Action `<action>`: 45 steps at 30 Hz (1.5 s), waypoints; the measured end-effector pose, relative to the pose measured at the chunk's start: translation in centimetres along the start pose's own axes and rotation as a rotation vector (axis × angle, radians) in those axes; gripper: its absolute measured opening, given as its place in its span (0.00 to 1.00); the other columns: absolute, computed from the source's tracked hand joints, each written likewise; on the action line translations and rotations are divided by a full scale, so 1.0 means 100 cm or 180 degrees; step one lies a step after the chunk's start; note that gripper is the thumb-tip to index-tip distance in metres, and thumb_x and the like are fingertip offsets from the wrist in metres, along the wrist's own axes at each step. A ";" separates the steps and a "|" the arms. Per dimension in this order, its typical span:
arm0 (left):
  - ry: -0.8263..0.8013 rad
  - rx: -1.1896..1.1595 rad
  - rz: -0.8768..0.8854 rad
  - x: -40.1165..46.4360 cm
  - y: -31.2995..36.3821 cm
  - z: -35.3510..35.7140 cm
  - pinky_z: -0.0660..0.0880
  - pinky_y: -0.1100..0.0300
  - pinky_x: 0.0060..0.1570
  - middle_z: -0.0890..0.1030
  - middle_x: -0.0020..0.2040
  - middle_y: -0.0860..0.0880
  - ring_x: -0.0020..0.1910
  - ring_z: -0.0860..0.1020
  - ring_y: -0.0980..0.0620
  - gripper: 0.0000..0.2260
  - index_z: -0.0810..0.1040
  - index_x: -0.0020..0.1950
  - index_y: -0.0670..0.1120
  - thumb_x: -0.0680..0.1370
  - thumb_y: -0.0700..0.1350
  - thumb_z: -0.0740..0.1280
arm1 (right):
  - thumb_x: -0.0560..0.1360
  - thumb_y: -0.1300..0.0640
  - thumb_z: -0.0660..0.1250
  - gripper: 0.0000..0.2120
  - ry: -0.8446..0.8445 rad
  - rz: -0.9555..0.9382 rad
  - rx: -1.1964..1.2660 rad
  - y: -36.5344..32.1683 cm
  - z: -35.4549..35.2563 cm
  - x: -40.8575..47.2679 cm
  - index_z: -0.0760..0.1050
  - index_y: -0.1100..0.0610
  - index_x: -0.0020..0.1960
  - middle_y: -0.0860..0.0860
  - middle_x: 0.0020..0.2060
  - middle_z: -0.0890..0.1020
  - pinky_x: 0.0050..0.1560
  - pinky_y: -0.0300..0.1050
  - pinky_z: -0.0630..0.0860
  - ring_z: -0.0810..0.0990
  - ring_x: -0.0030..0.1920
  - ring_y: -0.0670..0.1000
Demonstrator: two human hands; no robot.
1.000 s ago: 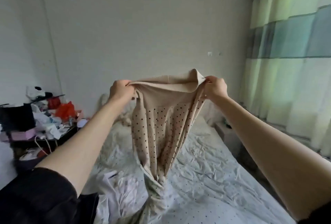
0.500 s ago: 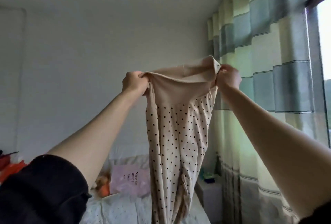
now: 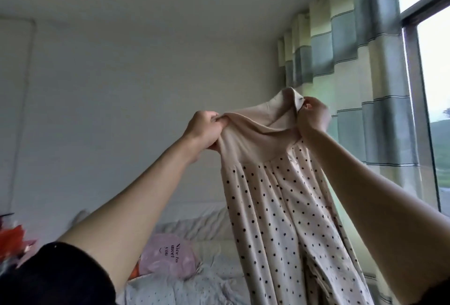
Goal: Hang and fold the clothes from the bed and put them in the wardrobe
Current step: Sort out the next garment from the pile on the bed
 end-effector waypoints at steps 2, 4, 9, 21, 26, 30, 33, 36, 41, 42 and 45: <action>-0.0100 -0.0021 -0.0188 -0.011 -0.016 -0.004 0.76 0.59 0.28 0.76 0.37 0.43 0.31 0.76 0.49 0.10 0.77 0.47 0.37 0.80 0.43 0.62 | 0.75 0.64 0.56 0.16 -0.0137 0.0038 0.0009 0.011 0.012 -0.013 0.80 0.58 0.55 0.60 0.53 0.81 0.47 0.42 0.67 0.76 0.55 0.60; -0.0166 -0.0045 -0.0392 -0.024 -0.035 -0.014 0.75 0.62 0.24 0.76 0.35 0.44 0.26 0.77 0.52 0.10 0.76 0.45 0.38 0.80 0.44 0.61 | 0.75 0.64 0.56 0.15 -0.0303 0.0142 0.0055 0.024 0.030 -0.029 0.80 0.59 0.52 0.61 0.51 0.81 0.39 0.39 0.62 0.76 0.50 0.59; -0.0098 0.0167 -0.0916 -0.067 -0.099 -0.050 0.66 0.68 0.19 0.72 0.29 0.46 0.18 0.71 0.57 0.12 0.72 0.38 0.43 0.80 0.44 0.63 | 0.75 0.62 0.57 0.14 -0.1020 0.0576 -0.0055 0.069 0.095 -0.117 0.81 0.58 0.50 0.60 0.49 0.81 0.43 0.40 0.65 0.77 0.52 0.59; 0.0188 0.0269 -0.2825 -0.311 -0.334 -0.168 0.74 0.61 0.30 0.75 0.34 0.42 0.28 0.75 0.51 0.10 0.75 0.39 0.42 0.80 0.42 0.63 | 0.72 0.66 0.58 0.13 -0.2792 0.1517 -0.0767 0.165 0.192 -0.434 0.80 0.58 0.41 0.58 0.38 0.78 0.40 0.45 0.72 0.76 0.44 0.56; 0.0452 0.0258 -0.3042 -0.355 -0.392 -0.241 0.70 0.66 0.19 0.74 0.33 0.44 0.23 0.74 0.55 0.10 0.76 0.39 0.46 0.80 0.43 0.63 | 0.71 0.65 0.59 0.11 -0.3164 0.1309 -0.0917 0.144 0.254 -0.513 0.76 0.58 0.33 0.55 0.29 0.75 0.33 0.44 0.70 0.74 0.37 0.53; 0.0688 0.0358 -0.3193 -0.373 -0.438 -0.309 0.71 0.65 0.20 0.76 0.33 0.46 0.28 0.74 0.52 0.08 0.78 0.41 0.46 0.79 0.45 0.64 | 0.72 0.64 0.58 0.16 -0.3418 0.1073 -0.0895 0.122 0.323 -0.576 0.65 0.56 0.26 0.49 0.24 0.68 0.20 0.34 0.58 0.65 0.27 0.47; 0.0980 0.0543 -0.3344 -0.386 -0.488 -0.355 0.71 0.65 0.20 0.77 0.34 0.46 0.28 0.75 0.51 0.09 0.78 0.40 0.45 0.79 0.45 0.64 | 0.71 0.66 0.57 0.15 -0.3491 0.1070 -0.0820 0.113 0.378 -0.629 0.65 0.55 0.27 0.49 0.25 0.69 0.25 0.39 0.59 0.66 0.30 0.50; 0.1375 0.0505 -0.3457 -0.399 -0.541 -0.385 0.75 0.63 0.25 0.80 0.41 0.43 0.32 0.79 0.50 0.08 0.78 0.42 0.47 0.79 0.43 0.63 | 0.75 0.65 0.56 0.14 -0.3605 0.1220 -0.0535 0.123 0.421 -0.678 0.79 0.56 0.41 0.56 0.39 0.80 0.38 0.44 0.72 0.77 0.43 0.56; 0.0946 0.0517 -0.4254 -0.470 -0.597 -0.374 0.74 0.47 0.59 0.76 0.58 0.45 0.56 0.77 0.44 0.20 0.64 0.70 0.47 0.79 0.43 0.63 | 0.81 0.56 0.57 0.19 -0.4583 0.1068 -0.1028 0.172 0.392 -0.765 0.66 0.57 0.71 0.56 0.68 0.72 0.65 0.48 0.68 0.73 0.65 0.57; 0.0894 0.0522 -0.4388 -0.488 -0.597 -0.366 0.72 0.45 0.61 0.76 0.59 0.45 0.58 0.76 0.44 0.20 0.64 0.70 0.46 0.79 0.42 0.63 | 0.81 0.57 0.57 0.20 -0.4686 0.0968 -0.1121 0.181 0.373 -0.778 0.65 0.57 0.72 0.56 0.69 0.71 0.65 0.48 0.67 0.72 0.66 0.56; 0.0894 0.0618 -0.4540 -0.542 -0.592 -0.331 0.74 0.47 0.60 0.78 0.56 0.47 0.57 0.77 0.45 0.11 0.74 0.61 0.44 0.79 0.40 0.62 | 0.80 0.59 0.57 0.19 -0.4743 0.0995 -0.1370 0.213 0.290 -0.813 0.67 0.57 0.70 0.55 0.70 0.69 0.66 0.49 0.67 0.70 0.67 0.55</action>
Point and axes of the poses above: each hand's wrist, its own x-axis towards the middle knuckle, its own z-axis out of the palm, y = z × x, the point moved 2 cm from there along x, towards the middle knuckle
